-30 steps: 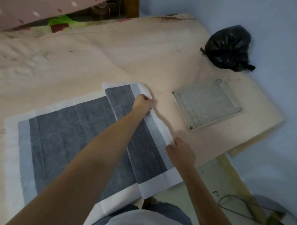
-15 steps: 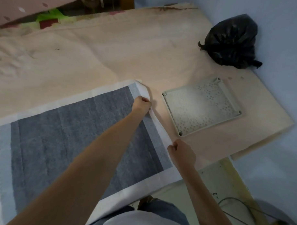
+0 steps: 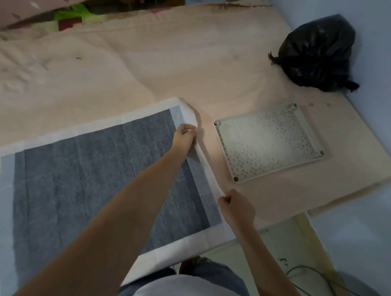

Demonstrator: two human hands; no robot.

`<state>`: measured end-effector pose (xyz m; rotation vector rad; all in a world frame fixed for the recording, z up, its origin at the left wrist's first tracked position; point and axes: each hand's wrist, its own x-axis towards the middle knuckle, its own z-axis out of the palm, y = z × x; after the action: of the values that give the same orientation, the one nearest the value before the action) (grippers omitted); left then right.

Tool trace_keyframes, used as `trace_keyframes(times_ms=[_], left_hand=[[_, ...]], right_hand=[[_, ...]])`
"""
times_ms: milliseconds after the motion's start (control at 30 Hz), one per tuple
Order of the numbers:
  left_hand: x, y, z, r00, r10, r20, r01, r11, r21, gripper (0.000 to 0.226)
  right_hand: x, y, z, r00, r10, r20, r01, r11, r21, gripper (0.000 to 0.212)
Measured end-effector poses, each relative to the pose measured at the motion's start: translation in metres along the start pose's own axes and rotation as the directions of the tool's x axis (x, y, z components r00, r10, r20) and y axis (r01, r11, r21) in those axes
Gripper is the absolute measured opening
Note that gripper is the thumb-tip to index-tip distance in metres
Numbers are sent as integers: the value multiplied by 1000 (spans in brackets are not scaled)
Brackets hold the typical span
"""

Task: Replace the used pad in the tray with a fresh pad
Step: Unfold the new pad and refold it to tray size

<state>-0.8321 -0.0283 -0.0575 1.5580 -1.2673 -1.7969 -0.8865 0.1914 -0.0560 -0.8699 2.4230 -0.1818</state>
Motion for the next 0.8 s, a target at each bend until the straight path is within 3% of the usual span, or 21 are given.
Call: trace_keyframes(times_ms=[100,233,333,500,633,733,800], left_hand=[[-1,-3,-5,999,-18,-27,14,993,-115,21],[-5,3,-1,996,-83,44,83,997,-4,13],[-6,12,2,988,-115,98,112,993,34,33],[-14,8,-10,988,-48,146,45,999,28,36],[-31,-6,-34,986,-3,168,-11,997,81,33],[-56,-26,-69,971,70,230,-127,962,244,33],[-80,-47,-97,962,124,241,-206,913,352,36]], right_hand=[[-1,1,1,1000,-8,10,8,1000,3,13],[0,0,0,1000,-6,28,6,1000,-4,14],[-1,0,0,999,-4,32,5,1000,-28,15],[-1,-3,1,1000,10,-22,-11,998,-67,25],[-11,-10,3,975,-157,-156,89,923,-373,42],[-20,-21,9,901,-362,-239,254,886,-388,37],[-26,-27,17,865,-464,-191,389,861,-327,36]])
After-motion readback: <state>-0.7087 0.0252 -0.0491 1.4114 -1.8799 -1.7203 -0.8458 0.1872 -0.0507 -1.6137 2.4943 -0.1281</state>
